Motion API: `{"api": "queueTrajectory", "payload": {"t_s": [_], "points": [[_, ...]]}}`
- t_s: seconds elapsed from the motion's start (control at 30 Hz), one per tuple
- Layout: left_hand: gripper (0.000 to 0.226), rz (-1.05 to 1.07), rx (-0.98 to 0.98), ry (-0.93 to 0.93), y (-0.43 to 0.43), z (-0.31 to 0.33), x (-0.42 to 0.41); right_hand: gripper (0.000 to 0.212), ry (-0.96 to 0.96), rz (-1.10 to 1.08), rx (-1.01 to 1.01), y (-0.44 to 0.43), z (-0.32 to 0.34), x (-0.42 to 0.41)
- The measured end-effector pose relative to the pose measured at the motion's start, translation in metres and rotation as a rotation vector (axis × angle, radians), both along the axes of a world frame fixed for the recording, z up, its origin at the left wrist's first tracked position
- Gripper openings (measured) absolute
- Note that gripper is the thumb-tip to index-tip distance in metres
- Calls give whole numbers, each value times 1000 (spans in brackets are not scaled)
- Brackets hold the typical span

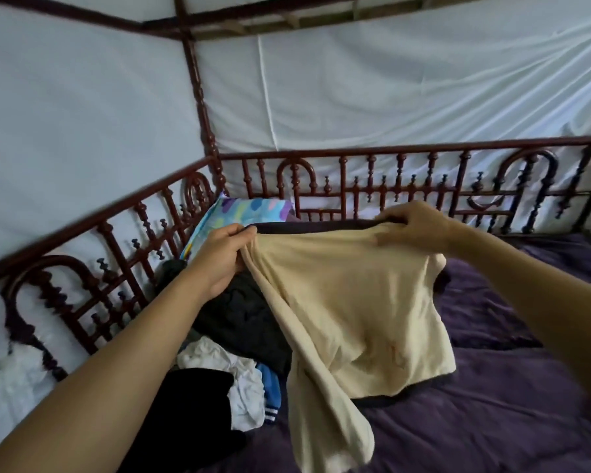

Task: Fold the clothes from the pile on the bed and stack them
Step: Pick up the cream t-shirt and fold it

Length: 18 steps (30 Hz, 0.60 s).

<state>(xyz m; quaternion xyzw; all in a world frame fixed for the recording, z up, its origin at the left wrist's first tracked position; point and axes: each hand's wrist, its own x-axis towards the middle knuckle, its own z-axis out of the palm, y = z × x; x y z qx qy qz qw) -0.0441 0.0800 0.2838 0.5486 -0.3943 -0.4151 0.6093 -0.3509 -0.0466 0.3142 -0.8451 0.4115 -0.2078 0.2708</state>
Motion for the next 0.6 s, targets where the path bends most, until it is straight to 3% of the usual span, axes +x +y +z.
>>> {"api": "queueTrajectory", "payload": {"t_s": [0.1, 0.17, 0.23, 0.3, 0.37, 0.43, 0.53, 0.6], "points": [[16, 74, -10, 0, -6, -1, -9, 24, 436, 54, 39, -2, -13, -17], [17, 112, -16, -26, -8, -2, -11, 31, 457, 23, 107, -5, -22, -29], [17, 116, 2, -131, -7, -5, -7, 29, 232, -49, 171, -7, -25, -38], [16, 51, 74, -343, -5, -12, -4, 14, -147, -87, 329, -3, -22, -39], [14, -47, 167, -530, -2, -19, -7, 12, -446, -14, 483, 3, -14, -29], [24, -134, 212, -590, -2, -22, -21, 16, -519, 104, 491, 12, -5, -10], [51, -334, 211, -590, -11, -23, -59, 16, -417, 234, 385, 24, 1, 23], [44, -343, 175, -591, -17, -24, -84, 17, -376, 269, 314, 28, 4, 35]]}}
